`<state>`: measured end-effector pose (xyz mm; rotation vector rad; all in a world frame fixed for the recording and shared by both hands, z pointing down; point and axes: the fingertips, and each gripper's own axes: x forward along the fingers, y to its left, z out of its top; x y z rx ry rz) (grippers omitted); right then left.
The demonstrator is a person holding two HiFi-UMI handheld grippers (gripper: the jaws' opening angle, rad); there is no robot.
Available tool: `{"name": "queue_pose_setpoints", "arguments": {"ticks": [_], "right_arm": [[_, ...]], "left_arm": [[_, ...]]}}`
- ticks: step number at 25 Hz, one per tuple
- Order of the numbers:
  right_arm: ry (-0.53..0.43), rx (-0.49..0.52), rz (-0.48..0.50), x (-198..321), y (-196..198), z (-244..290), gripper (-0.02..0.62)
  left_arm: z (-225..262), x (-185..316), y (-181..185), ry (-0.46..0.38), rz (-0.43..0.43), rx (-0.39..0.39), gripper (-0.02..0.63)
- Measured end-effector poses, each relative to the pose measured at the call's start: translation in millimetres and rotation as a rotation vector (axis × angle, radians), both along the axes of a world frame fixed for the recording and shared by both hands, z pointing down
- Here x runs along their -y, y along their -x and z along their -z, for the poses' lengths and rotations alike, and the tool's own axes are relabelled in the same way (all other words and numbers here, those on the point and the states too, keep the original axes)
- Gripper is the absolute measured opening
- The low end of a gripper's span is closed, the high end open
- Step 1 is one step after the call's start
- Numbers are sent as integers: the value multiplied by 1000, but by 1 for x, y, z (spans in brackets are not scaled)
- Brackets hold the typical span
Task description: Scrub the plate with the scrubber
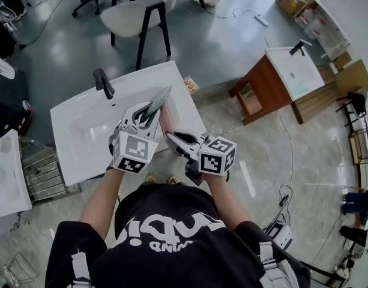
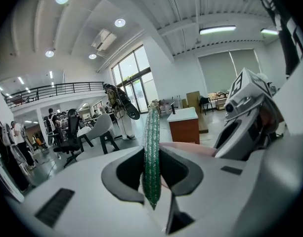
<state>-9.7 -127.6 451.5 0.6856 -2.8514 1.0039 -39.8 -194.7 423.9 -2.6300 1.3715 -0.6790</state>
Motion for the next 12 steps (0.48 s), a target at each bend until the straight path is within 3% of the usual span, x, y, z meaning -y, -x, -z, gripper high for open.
{"name": "queue_pose_setpoints", "arguments": {"ticks": [12], "right_arm": [[-27,35,112,-18,1,2,40]], "left_arm": [[-23,23,9,140,-55,-11,86]]}}
